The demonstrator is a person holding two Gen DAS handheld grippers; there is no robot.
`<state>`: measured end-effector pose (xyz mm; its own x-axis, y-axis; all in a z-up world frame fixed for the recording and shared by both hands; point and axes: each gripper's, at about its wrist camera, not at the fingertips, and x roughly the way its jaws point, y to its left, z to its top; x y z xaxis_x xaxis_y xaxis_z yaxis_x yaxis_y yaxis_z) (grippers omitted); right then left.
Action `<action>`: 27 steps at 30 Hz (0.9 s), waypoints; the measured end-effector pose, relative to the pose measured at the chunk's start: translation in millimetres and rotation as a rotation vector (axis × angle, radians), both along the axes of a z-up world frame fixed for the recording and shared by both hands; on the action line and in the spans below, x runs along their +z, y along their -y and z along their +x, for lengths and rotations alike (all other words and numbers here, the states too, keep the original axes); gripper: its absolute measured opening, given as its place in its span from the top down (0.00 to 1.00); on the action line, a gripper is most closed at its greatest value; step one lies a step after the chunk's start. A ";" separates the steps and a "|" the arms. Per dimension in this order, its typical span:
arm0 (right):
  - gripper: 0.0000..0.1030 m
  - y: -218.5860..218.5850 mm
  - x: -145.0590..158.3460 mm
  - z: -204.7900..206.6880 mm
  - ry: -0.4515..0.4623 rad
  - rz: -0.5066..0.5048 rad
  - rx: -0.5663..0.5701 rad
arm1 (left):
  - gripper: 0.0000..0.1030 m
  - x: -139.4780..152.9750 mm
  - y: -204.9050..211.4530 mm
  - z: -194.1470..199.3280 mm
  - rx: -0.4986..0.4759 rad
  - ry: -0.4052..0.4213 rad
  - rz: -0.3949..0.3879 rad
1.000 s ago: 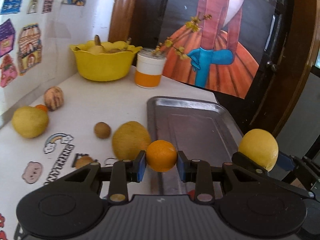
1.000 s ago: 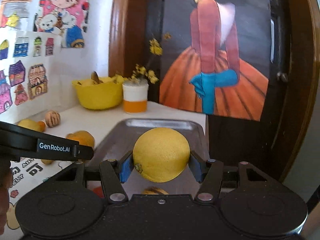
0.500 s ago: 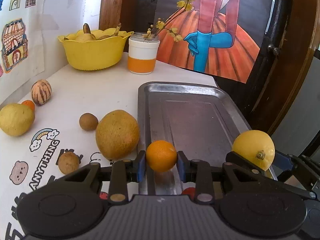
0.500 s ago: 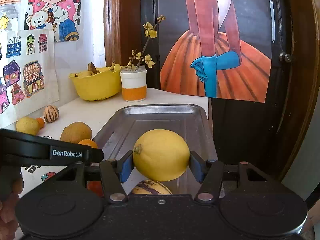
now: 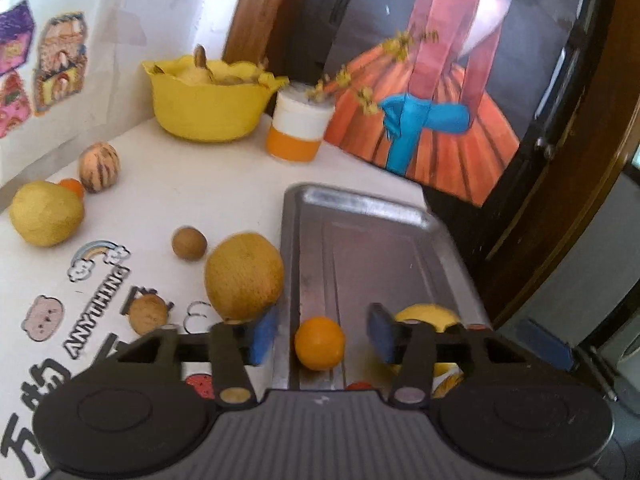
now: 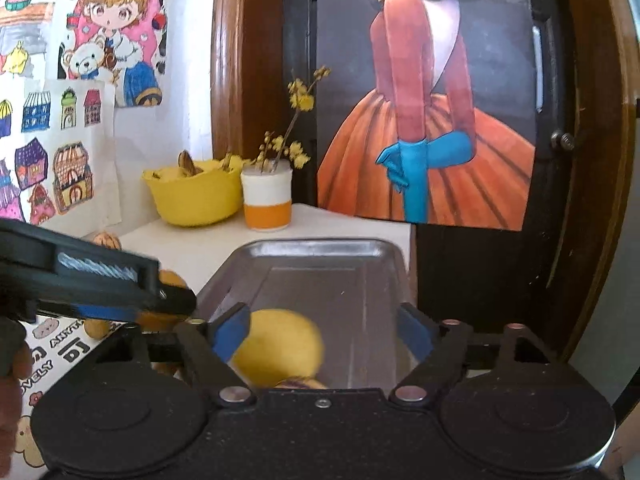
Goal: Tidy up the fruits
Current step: 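Carry the orange with the left tool into the tray while the right tool releases the lemon there, then swing both tools back over the loose fruits on the table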
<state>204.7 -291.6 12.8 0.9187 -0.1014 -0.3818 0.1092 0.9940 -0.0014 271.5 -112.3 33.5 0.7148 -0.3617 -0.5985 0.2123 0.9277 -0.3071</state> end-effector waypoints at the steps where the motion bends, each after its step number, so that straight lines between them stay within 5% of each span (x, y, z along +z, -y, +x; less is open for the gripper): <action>1: 0.08 0.6 4.4 -3.5 0.008 -0.004 -0.001 | 0.26 4.2 -4.1 -3.2 0.009 0.014 -0.009; 7: 0.01 4.9 45.1 -20.5 0.022 0.011 0.049 | 0.03 35.9 -31.9 -19.4 0.044 0.098 -0.010; 17: 0.01 -7.0 146.1 -22.3 -0.049 -0.026 0.324 | 0.01 103.8 -93.6 -50.1 0.052 0.163 0.095; 21: 0.01 -15.8 198.8 -16.0 -0.111 0.028 0.425 | 0.00 138.2 -118.6 -63.0 0.054 0.179 0.123; 27: 0.01 -26.3 281.3 -8.7 -0.058 0.144 0.483 | 0.00 209.1 -149.5 -88.4 0.156 0.311 0.155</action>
